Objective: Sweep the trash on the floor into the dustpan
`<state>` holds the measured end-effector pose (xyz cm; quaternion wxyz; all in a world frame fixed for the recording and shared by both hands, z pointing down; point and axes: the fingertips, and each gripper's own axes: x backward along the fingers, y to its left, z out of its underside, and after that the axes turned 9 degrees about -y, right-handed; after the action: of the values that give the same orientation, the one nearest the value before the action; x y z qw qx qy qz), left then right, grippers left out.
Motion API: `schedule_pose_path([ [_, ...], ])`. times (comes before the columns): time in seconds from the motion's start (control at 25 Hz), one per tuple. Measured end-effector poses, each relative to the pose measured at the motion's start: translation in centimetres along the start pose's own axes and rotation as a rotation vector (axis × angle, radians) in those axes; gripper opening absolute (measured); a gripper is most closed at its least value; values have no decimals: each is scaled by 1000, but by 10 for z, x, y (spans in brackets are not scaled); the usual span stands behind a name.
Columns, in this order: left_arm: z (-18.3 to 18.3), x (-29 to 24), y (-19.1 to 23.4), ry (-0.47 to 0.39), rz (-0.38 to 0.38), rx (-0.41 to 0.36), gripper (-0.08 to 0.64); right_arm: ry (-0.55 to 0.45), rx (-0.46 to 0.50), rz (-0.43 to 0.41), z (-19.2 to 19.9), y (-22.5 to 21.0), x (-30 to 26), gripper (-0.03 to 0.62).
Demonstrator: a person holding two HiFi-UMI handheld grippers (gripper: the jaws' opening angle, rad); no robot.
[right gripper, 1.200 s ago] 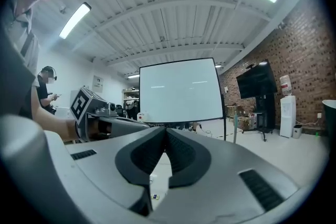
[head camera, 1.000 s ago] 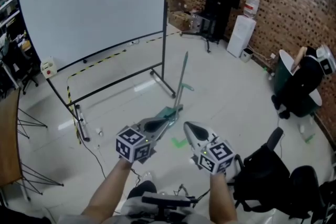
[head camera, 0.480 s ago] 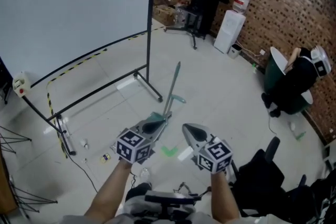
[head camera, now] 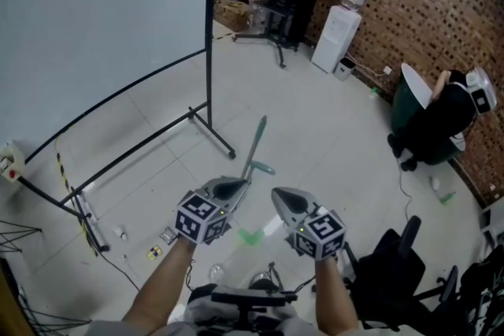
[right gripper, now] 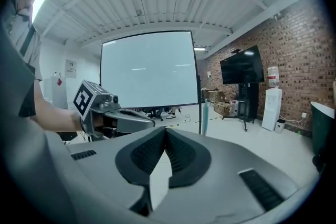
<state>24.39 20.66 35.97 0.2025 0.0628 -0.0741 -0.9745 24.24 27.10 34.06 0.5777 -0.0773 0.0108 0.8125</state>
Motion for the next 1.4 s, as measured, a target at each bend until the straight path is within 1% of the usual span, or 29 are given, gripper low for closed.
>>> schedule_pose_path([
  [0.12,2,-16,14,12,-20,8,8,11,-6,-23,4,-16,-14,2],
  [0.24,12,-32,26,29,-59,15,8,36,-3,-53,15,-36,-28,2],
  [0.36,19,-46,42,37,-120,18,8,44,14,-118,21,-52,-45,2],
  [0.48,18,-65,53,34,-173,18,8,50,38,-183,19,-72,-58,2],
  [0.72,17,-96,65,53,-270,1,8,73,36,-280,24,-108,-71,2],
  [0.88,28,-103,79,73,-293,25,8,128,44,-287,42,-123,-87,2],
  [1.04,45,-105,90,95,-293,54,8,234,56,-250,84,-137,-103,3],
  [1.12,59,-104,94,112,-297,71,8,283,47,-237,109,-143,-109,5],
  [1.16,66,-104,97,121,-299,81,8,308,37,-233,122,-147,-113,26],
  [1.24,79,-103,105,142,-297,98,8,364,26,-226,148,-155,-127,101],
  [1.32,92,-104,112,164,-296,110,8,435,42,-222,177,-165,-141,169],
  [1.4,101,-105,116,179,-298,120,8,503,73,-237,203,-171,-152,221],
])
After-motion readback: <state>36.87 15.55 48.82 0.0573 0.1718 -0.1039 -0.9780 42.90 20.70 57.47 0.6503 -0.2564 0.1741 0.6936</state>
